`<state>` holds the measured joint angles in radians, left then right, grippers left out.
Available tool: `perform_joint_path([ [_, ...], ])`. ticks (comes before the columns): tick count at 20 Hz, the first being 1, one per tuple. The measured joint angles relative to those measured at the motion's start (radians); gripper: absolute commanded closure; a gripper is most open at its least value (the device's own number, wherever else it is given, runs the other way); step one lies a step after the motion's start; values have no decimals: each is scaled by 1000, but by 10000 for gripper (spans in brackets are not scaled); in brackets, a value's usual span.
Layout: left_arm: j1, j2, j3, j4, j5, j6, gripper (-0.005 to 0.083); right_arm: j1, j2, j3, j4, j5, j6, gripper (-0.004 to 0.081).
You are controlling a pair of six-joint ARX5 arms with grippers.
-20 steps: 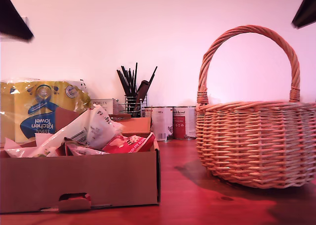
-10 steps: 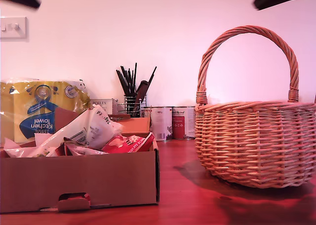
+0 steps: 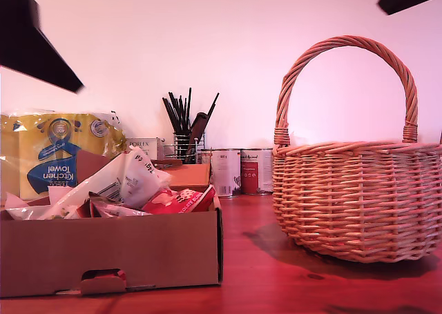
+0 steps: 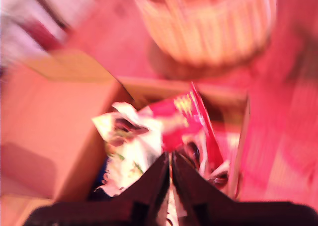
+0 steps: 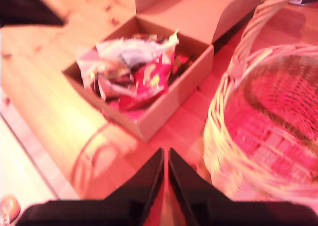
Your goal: Move the bags of Easter eggs from the cardboard box on the left into the woven basket on the right side.
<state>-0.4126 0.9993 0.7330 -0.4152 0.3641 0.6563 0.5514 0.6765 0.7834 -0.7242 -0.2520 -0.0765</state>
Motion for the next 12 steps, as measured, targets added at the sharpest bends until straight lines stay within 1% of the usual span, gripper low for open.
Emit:
perform_joint_path([
  [1,0,32,0,38,-18,2,94,0,-10,0,-9,0,-3,783],
  [2,-2,72,0,77,-34,2,29,0,-19,0,-19,0,-3,783],
  [6,-11,237,0,166,-94,4,24,0,-27,0,-47,0,-19,783],
  [9,-11,303,0,247,-127,14,24,0,-25,0,-57,6,-30,783],
  [12,-11,380,0,311,-127,20,26,0,-25,0,-57,7,-31,783],
])
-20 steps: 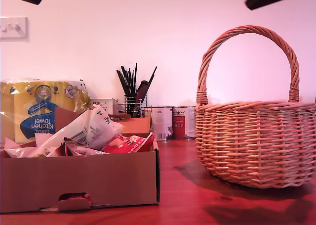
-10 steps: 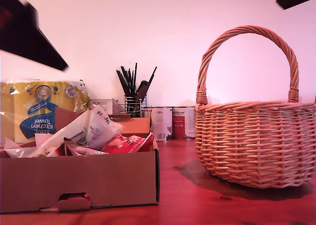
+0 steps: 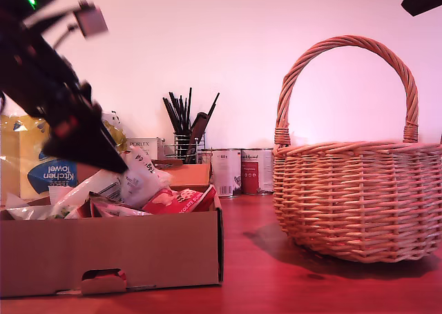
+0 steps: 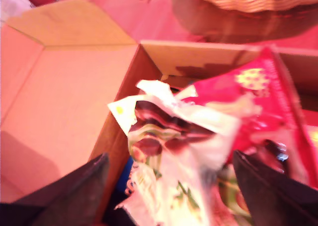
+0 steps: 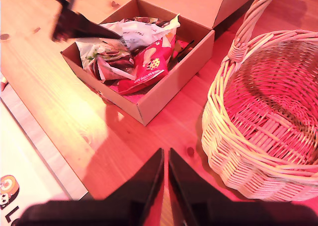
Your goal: Move the bags of Easter eggs from the cardboard box on the left into the woven basket on the right side.
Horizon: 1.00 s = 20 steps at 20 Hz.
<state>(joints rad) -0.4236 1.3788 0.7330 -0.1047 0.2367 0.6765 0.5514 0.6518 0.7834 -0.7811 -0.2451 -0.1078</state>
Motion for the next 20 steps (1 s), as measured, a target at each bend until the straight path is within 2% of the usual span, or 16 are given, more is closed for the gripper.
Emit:
perform_joint_path([
  [3,0,101,0,24,6,0,27,0,0,0,0,0,-21,783],
  [5,0,132,0,43,9,0,61,0,0,0,0,0,-21,783],
  [7,0,134,0,45,11,0,187,0,0,0,-7,0,-21,783],
  [9,0,134,0,46,11,0,404,0,0,0,-14,0,-21,783],
  [11,1,134,0,50,7,0,568,0,0,0,-16,0,-21,783],
  [13,1,134,0,50,4,0,612,0,0,0,-21,0,-21,783],
  [16,1,134,2,49,-23,0,624,0,0,0,-21,0,-21,783],
  [18,1,134,15,35,-36,0,684,0,0,0,-21,0,-21,783],
  [20,1,134,44,-3,-46,0,688,0,0,0,-23,0,-21,783],
])
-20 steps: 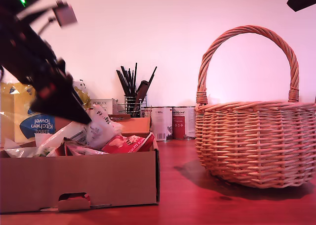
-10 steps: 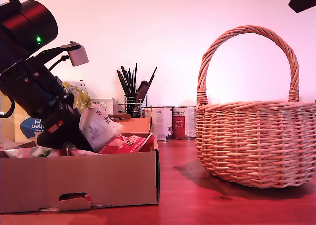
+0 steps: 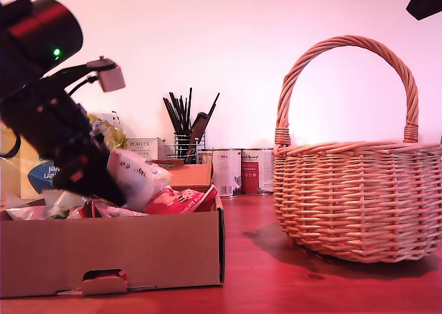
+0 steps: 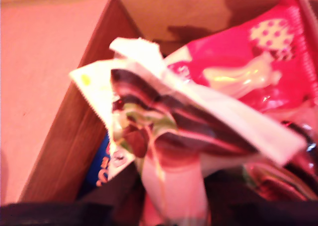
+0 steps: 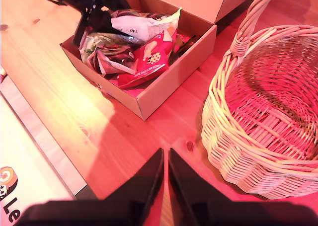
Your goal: Move the bags of Easter eggs from the cardboard box on the left into the woven basket on the right side.
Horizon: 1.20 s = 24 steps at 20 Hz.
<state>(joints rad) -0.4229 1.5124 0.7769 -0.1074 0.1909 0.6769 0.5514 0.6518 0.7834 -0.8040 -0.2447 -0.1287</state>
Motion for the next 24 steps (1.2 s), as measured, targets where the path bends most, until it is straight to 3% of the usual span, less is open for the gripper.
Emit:
perform_joint_path([
  [6,-1,-167,48,-81,9,-18,705,0,0,0,-1,2,0,783],
  [9,-21,-268,63,-114,88,-76,705,0,0,0,-2,22,-1,783],
  [13,-175,-343,63,-101,261,-165,705,0,-13,0,-16,39,-4,783],
  [15,-279,-343,63,-68,280,-206,705,0,-44,0,-52,45,-4,783],
  [19,-447,-270,63,171,257,-273,705,0,-143,1,-166,45,-4,783],
  [24,-500,-40,76,498,153,-359,705,0,-238,40,-301,61,-2,783],
])
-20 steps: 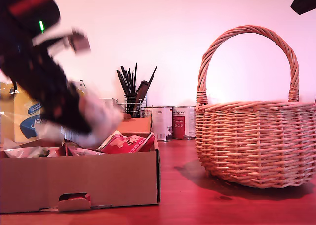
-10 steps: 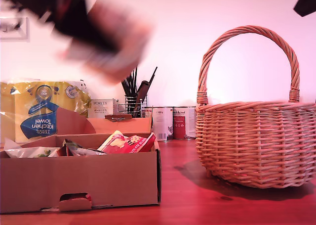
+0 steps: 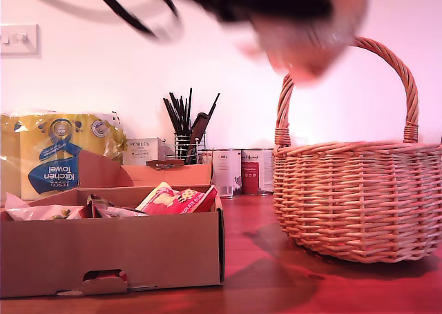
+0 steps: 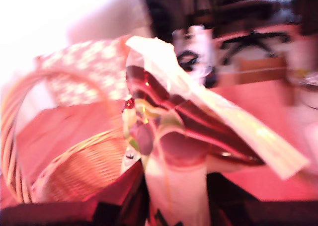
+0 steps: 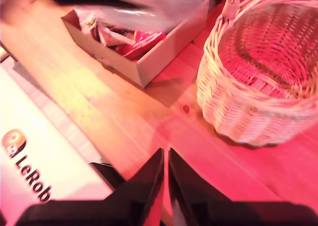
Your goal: Move the bags of Easter eggs from the cardboard box on the left into the woven basket on the right side.
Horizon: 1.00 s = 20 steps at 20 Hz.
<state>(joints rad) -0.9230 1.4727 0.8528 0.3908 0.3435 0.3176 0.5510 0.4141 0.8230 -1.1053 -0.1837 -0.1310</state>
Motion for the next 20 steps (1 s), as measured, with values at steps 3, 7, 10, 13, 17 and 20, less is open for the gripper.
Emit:
perform_joint_path([
  [3,-20,162,112,73,-72,-2,705,0,-35,31,-34,40,1,783],
  [7,-40,314,335,82,-217,-5,705,0,-44,38,-44,44,1,783],
  [10,-45,363,409,2,-287,0,704,0,-44,38,-48,44,0,783],
  [13,-44,389,410,-63,-312,12,698,0,-44,37,-48,44,-2,783],
  [17,-44,397,409,-91,-335,48,465,0,-44,37,-48,44,-24,783],
  [20,-44,397,409,-86,-384,49,219,0,-44,38,-48,44,-24,783],
])
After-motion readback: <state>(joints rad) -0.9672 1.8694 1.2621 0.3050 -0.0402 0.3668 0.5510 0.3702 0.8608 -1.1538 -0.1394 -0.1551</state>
